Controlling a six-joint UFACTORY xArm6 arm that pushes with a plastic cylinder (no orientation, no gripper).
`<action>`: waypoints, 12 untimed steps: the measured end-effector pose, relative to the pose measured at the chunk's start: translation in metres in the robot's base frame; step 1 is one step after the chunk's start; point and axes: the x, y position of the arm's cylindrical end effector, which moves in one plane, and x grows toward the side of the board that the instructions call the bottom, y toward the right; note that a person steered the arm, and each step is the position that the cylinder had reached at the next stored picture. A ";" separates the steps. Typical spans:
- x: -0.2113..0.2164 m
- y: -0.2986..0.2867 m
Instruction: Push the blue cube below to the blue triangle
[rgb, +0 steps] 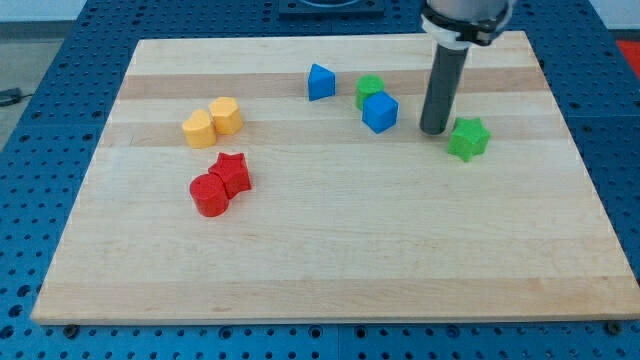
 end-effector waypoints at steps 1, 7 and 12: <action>-0.001 -0.016; -0.018 -0.062; -0.014 -0.071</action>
